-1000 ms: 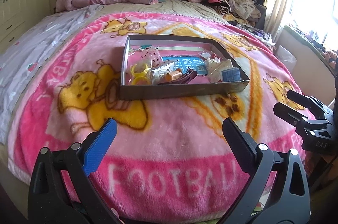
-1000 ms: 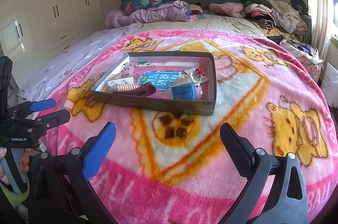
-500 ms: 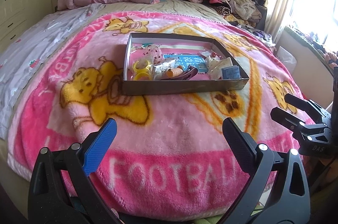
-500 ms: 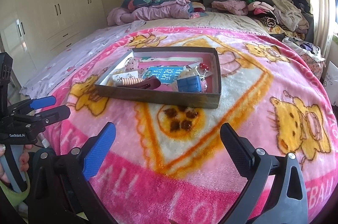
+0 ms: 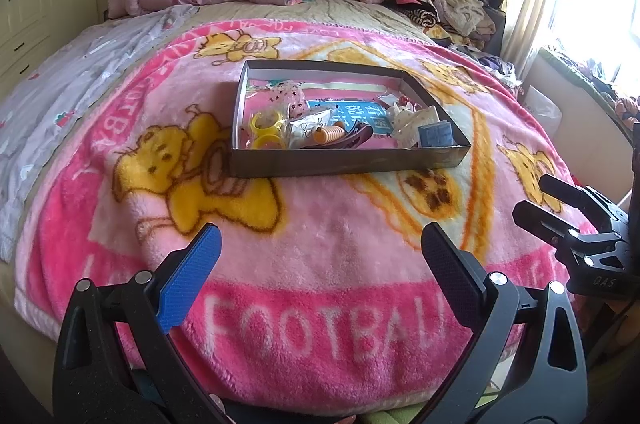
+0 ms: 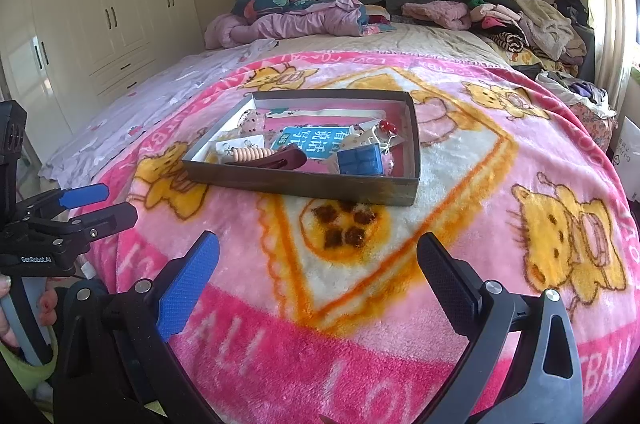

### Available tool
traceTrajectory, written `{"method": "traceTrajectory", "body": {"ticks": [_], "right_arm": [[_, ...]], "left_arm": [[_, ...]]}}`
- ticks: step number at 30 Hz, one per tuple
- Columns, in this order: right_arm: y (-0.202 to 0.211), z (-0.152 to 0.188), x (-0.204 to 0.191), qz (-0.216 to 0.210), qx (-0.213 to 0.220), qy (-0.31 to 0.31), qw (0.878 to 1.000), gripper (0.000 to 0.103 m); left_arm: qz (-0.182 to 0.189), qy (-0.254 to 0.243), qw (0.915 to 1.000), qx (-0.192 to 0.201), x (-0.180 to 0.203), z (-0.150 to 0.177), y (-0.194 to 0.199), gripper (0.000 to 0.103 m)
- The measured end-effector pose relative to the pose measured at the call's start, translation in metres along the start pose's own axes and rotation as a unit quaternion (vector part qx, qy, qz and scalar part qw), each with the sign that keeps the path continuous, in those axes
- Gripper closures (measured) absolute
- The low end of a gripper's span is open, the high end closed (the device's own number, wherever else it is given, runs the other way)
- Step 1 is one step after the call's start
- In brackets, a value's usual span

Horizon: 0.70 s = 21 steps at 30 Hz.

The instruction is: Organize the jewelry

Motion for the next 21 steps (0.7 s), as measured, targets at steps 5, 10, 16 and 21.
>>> {"method": "traceTrajectory", "body": {"ticks": [5, 10, 16, 21], "right_arm": [[-0.0001, 0.0, -0.0003, 0.001, -0.001, -0.002, 1.0, 0.007], [0.0001, 0.0006, -0.0008, 0.0, -0.002, -0.001, 1.0, 0.007], [0.0003, 0.0001, -0.0007, -0.001, -0.003, -0.002, 1.0, 0.007], [-0.0001, -0.0001, -0.0007, -0.001, -0.003, -0.002, 1.0, 0.007]], "left_arm": [[-0.001, 0.0, 1.0, 0.0, -0.0001, 0.0004, 0.0001, 0.012], [0.0, 0.0, 1.0, 0.0, 0.0001, -0.0001, 0.0002, 0.012], [0.0, -0.001, 1.0, -0.001, 0.0001, -0.0002, 0.0001, 0.012], [-0.002, 0.0, 1.0, 0.0, -0.0003, -0.0002, -0.0002, 0.012]]}}
Point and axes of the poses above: each gripper's, at about its wrist camera, not at the fingertips, and y roughly against the way its jaws point, x to its right, z to its underside, the point moved 1 cm from there along -y, roughly the way its jaws point, and after that the axes turned 4 degrees about -z, right-handed, at the moved point
